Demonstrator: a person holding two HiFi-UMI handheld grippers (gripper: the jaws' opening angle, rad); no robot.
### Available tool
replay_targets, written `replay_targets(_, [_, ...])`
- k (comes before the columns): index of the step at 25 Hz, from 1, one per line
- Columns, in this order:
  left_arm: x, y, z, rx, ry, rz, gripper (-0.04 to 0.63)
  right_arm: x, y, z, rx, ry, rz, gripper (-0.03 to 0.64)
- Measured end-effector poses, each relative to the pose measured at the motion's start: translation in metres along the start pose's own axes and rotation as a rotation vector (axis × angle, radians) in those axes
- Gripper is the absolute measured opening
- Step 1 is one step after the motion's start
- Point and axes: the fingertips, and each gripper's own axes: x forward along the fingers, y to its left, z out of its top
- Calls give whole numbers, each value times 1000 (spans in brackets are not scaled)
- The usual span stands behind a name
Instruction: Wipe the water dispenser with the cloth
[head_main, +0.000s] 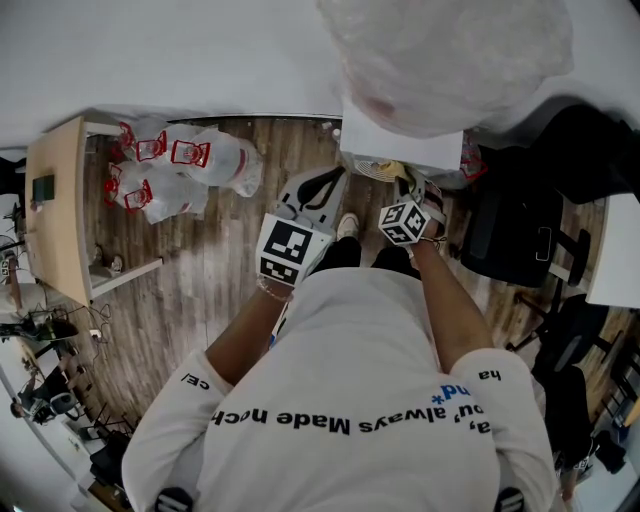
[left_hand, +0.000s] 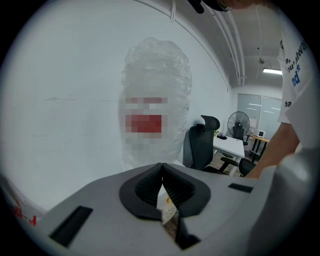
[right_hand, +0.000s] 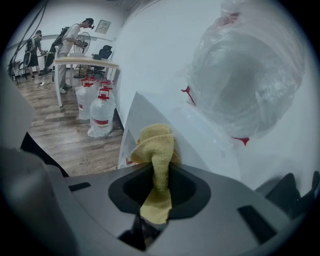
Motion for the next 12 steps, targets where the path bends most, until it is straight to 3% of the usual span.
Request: replay_targets(12, [18,-24,9,11,-3,-27,20,-9,-27,-41,43,47,-32,83])
